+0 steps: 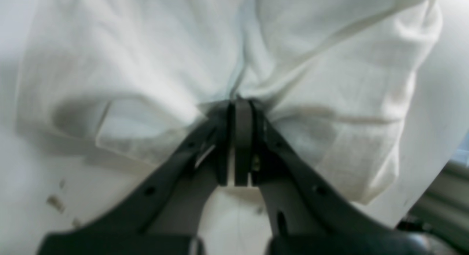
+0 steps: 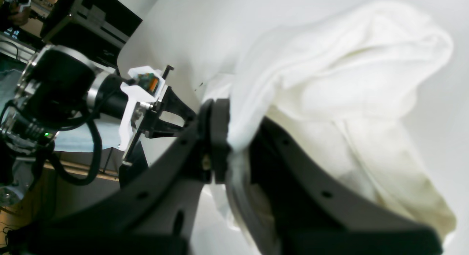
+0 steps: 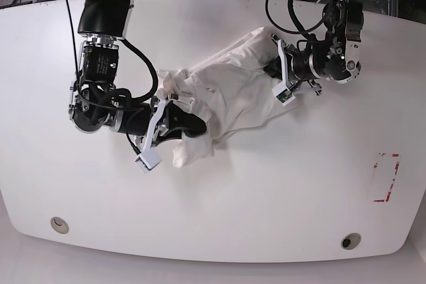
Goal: Layout the t-shirt on the table in an organized manner, then fold the t-shirt properly
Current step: 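Lift the shirt end with the right gripper and fold it toward the left gripper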
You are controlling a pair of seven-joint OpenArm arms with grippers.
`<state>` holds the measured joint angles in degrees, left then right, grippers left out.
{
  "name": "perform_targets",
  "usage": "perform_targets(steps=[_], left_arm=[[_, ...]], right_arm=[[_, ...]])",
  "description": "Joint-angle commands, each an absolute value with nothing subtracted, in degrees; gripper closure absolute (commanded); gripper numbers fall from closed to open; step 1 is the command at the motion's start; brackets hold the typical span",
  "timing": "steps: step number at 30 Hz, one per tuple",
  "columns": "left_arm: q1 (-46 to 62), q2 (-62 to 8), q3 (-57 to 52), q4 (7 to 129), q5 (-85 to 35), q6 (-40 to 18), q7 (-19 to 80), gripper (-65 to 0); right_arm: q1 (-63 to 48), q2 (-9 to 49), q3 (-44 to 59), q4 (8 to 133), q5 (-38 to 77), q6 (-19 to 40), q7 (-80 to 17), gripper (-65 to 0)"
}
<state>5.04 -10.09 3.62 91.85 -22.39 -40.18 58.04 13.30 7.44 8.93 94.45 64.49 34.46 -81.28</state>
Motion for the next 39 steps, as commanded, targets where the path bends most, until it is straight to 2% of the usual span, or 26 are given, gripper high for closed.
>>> perform_targets(steps=[1,9,23,28,39], left_arm=[[5.49,-10.24,3.91,90.51,-19.82,-40.0,59.82,-1.1],[5.14,-10.24,4.09,90.15,-19.74,-40.0,57.8,-1.1],[0.4,-9.89,4.09,87.43,-19.74,-40.0,57.98,-1.1],[0.31,-9.89,4.09,86.99,-19.74,-40.0,57.89,-1.1],[0.4,-9.8,4.09,86.99,-19.91,-40.0,57.8,-1.1]], right_arm=[[14.37,7.34,8.92,95.52,66.42,34.24,-80.0,-3.3],[13.05,2.77,7.87,95.52,65.98,34.15,-80.0,-3.3],[13.49,1.01,-2.24,95.25,65.8,34.07,-77.85,-3.3],[13.67,0.57,-4.26,95.25,62.2,34.07,-77.67,-3.3],[14.11,-5.23,-5.76,95.25,53.14,34.07,-77.67,-3.8]])
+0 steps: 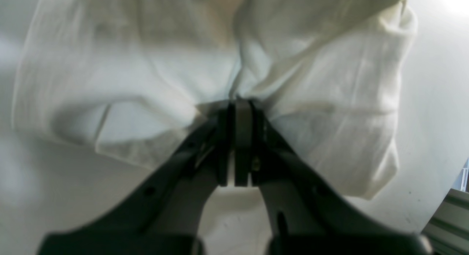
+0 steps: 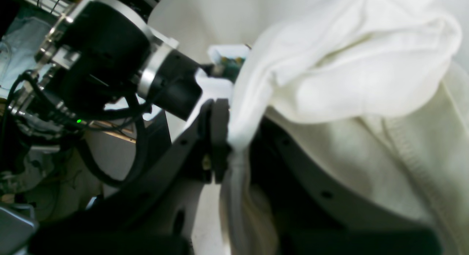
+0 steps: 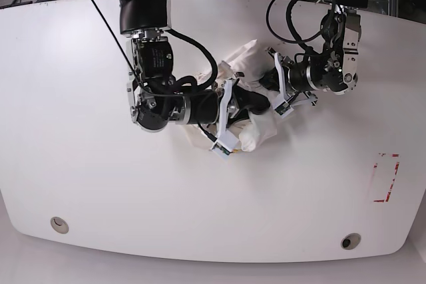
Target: Layout the t-shirt on the table in an organized manner, then fold the t-shirt properly
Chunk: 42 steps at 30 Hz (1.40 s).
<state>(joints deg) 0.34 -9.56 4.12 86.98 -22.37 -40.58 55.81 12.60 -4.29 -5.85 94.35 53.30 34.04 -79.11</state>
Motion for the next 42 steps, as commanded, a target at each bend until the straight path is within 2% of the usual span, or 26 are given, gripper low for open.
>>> perform_targets(steps=[1,15,16,19,21,22,24,27,35,42], left_arm=[[0.4,-9.8,4.09,86.99,-19.91,-40.0,57.8,-1.1],[0.4,-8.75,4.09,86.9,-20.0,-40.0,57.71,-1.1],[0.4,-8.66,4.09,86.9,-20.0,-40.0,57.63,-1.1],[0.4,-8.66,4.09,86.9,-20.0,-40.0,57.63,-1.1],[0.4,-8.66,4.09,86.9,-19.91,-40.0,57.63,-1.1],[0.4,-8.66,4.09,86.9,-19.91,-40.0,57.63,-1.1],[0.4,-8.66,4.09,86.9,-19.91,-40.0,57.45,-1.1],[0.4,-8.66,4.09,86.9,-19.91,-40.0,56.13,-1.1],[0.48,-8.84,4.09,86.9,-19.91,-40.0,55.34,-1.1],[0.4,-8.75,4.09,86.9,-19.91,-40.0,55.34,-1.1]], right_arm=[[14.11,-5.58,-5.76,95.25,52.35,34.07,-77.67,-3.8],[14.2,-6.9,-5.85,95.08,50.51,33.98,-77.58,-4.4],[14.2,-6.9,-5.85,95.08,50.51,33.89,-77.58,-6.3],[14.2,-6.9,-5.93,94.2,50.42,32.13,-77.58,-16.6],[14.2,-6.9,-5.93,93.67,50.42,29.23,-77.58,-30.8],[14.2,-6.9,-5.93,93.67,50.42,28.53,-77.58,-33.8],[14.2,-6.9,-5.93,93.93,50.51,26.59,-77.58,-48.4],[14.2,-6.9,-5.93,94.73,50.59,26.42,-77.58,-56.9],[15.78,-6.46,-5.93,94.99,50.77,26.51,-77.76,-57.5],[19.47,-1.01,-5.49,102.55,50.68,26.51,-77.76,-57.5]])
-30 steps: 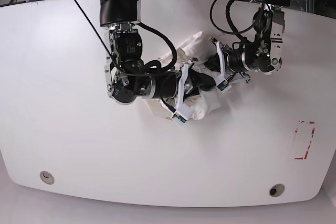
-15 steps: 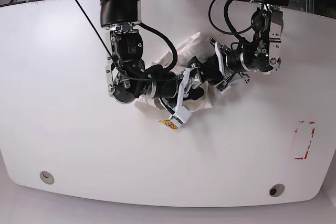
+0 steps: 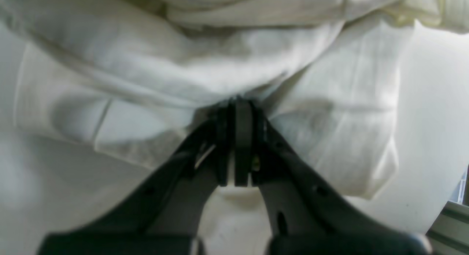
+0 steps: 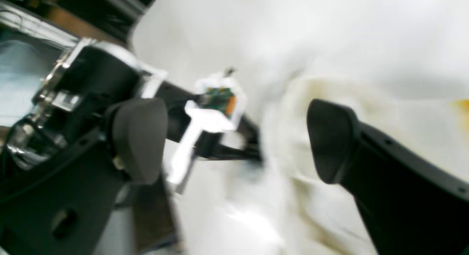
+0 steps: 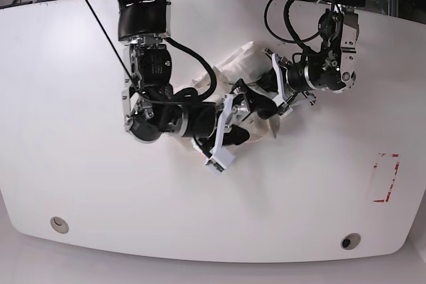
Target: Layout the t-shirt on the table in an organized manner, then fold the t-shirt properly
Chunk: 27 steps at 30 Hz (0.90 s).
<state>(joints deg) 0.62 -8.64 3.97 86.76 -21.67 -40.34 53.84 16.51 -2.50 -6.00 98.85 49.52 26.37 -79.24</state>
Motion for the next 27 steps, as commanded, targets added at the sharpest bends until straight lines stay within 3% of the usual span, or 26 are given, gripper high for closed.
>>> perform_targets(steps=[1,12,27], left_arm=[[0.4,-8.75,4.09,86.9,-19.91,-40.0,55.34,-1.1],[0.4,-8.75,4.0,86.9,-20.0,-40.0,55.34,-1.1],[0.4,-8.92,4.0,86.9,-20.0,-40.0,55.34,-1.1]], right_arm=[[20.09,-0.04,-5.41,103.16,50.68,26.51,-77.76,-57.5],[22.37,11.74,-1.45,101.32,50.77,26.51,-76.18,-57.5],[11.56,12.7,0.48,101.76,50.77,26.59,-76.09,-57.5]])
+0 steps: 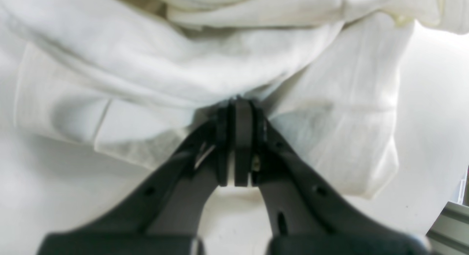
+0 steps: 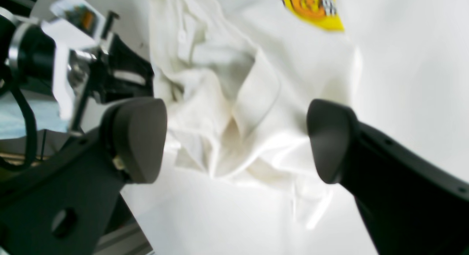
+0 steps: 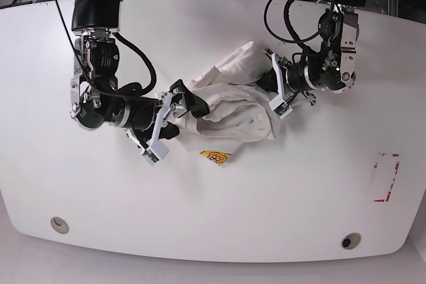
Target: Layout the t-shirt on the table in an organized manner, then fold the t-shirt properly
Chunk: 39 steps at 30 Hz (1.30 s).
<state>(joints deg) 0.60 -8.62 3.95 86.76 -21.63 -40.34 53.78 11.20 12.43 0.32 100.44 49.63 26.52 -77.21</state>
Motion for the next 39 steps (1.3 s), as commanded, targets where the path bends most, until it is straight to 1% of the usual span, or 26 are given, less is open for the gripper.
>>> perform_targets(steps=[1,9,18,25,30,33,37,39], left_arm=[[0.4,-8.92,4.0,86.9,-20.0,-40.0,55.34,-1.1],[0.57,-8.92,4.0,86.9,-20.0,-40.0,55.34,-1.1],[0.75,-8.84,4.0,86.9,-20.0,-40.0,55.34,-1.1],[0.75,-8.92,4.0,86.9,-20.0,-40.0,55.34,-1.1],[0.75,-8.92,4.0,86.9,-20.0,-40.0,55.34,-1.1],[0.84,-8.92,4.0,86.9,-20.0,-40.0,55.34,-1.1],[0.84,-8.92,4.0,86.9,-20.0,-40.0,55.34,-1.1],[0.84,-8.92,4.0,86.9,-20.0,-40.0,55.34,-1.1]], right_arm=[[11.3,12.7,0.48,101.76,50.77,26.59,-76.09,-57.5],[9.19,12.62,0.13,104.75,50.77,26.59,-76.09,-57.5],[7.6,12.97,0.13,112.48,50.77,26.68,-76.09,-57.5],[6.9,13.05,-0.22,112.66,50.77,30.37,-76.09,-57.5],[7.25,14.64,-4.53,112.66,50.51,31.08,-74.77,-57.5],[7.34,16.31,-9.1,112.66,50.42,31.08,-70.64,-57.5],[9.01,20.26,-15.87,112.22,50.24,30.64,-64.04,-57.5],[9.45,20.97,-17.71,111.6,49.19,30.64,-62.46,-57.5]])
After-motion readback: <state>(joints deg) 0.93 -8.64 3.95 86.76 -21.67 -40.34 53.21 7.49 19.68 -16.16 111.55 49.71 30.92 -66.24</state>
